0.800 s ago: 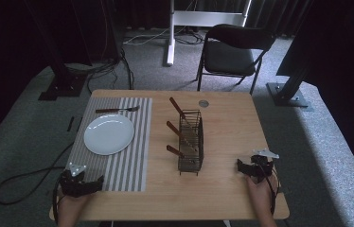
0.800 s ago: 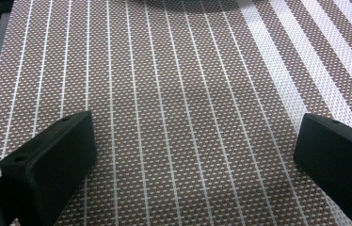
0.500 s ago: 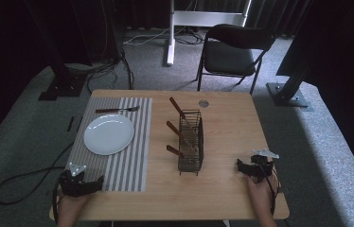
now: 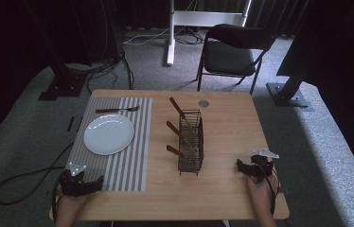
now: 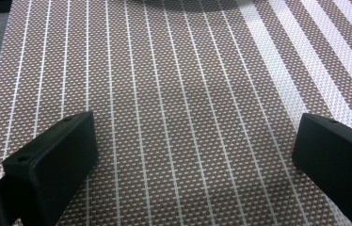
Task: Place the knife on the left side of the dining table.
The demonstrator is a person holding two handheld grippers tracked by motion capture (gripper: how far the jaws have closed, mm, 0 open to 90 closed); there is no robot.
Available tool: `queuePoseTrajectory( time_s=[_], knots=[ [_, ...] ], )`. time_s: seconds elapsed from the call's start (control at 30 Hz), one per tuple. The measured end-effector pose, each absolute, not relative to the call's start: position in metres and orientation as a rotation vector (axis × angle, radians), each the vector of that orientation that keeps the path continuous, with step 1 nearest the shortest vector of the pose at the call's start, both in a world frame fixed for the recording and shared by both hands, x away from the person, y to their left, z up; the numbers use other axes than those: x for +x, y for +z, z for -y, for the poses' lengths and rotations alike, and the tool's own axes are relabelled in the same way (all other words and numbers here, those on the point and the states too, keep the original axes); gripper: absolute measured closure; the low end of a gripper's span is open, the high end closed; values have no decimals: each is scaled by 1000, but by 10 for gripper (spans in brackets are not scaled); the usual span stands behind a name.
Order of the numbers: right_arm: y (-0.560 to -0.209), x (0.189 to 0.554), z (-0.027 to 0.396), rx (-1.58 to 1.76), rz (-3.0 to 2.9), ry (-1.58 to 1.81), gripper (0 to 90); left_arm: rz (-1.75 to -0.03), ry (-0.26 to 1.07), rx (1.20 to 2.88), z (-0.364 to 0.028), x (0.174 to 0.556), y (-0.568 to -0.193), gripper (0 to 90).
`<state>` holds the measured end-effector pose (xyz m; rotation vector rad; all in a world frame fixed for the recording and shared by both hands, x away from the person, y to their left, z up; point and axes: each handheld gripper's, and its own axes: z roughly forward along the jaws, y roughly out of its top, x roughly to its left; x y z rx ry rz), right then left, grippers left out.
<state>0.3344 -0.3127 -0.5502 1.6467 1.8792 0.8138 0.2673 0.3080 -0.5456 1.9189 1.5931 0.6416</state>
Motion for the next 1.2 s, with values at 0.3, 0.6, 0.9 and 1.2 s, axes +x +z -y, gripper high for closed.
queuePoseTrajectory(
  time_s=[0.3,0.6,0.9,1.2],
  knots=[
    [-550,334,313,1647,-1879,814,116,-1565,610,1927,-307,264,-543,13],
    [-550,334,313,1647,-1879,814,116,-1457,577,1958,-290,261,-529,14],
    [-550,334,313,1648,-1879,814,116,-1345,542,1992,-264,259,-515,14],
    [-550,334,313,1648,-1879,814,116,-1230,516,2006,-239,256,-497,15]
  ],
)
